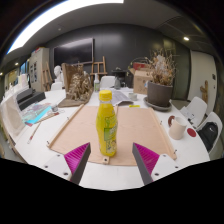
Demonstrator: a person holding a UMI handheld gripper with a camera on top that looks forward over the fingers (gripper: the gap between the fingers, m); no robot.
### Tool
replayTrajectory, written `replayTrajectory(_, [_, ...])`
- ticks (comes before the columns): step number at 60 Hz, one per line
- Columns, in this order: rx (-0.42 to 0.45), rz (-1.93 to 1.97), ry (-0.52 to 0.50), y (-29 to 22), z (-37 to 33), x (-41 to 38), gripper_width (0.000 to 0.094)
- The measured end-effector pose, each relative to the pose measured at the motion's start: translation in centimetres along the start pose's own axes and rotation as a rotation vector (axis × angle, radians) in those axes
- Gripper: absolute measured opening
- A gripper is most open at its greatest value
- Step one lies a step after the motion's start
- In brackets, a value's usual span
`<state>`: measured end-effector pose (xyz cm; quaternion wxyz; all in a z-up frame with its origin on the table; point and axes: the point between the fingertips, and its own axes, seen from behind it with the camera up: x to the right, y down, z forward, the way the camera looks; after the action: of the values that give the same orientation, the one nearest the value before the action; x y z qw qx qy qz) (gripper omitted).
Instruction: Pour water
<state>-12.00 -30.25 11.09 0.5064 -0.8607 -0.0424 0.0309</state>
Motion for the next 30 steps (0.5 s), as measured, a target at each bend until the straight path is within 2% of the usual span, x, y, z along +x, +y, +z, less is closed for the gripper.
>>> replayTrajectory(7, [0.071, 0.001, 0.031, -1.5, 4.6, -1.1, 0.0855])
replayTrajectory(12, [0.106, 0.019, 0.048, -2.2, 7.4, -1.5, 0.0802])
replayTrajectory(18, [0.122, 0.034, 0.067, -2.2, 9.6, -1.6, 0.0655])
replayTrajectory(23, [0.120, 0.033, 0.092, -1.8, 10.9, -1.2, 0.0474])
replayTrajectory(30, [0.144, 0.023, 0.077, -2.0, 10.4, -1.4, 0.0405])
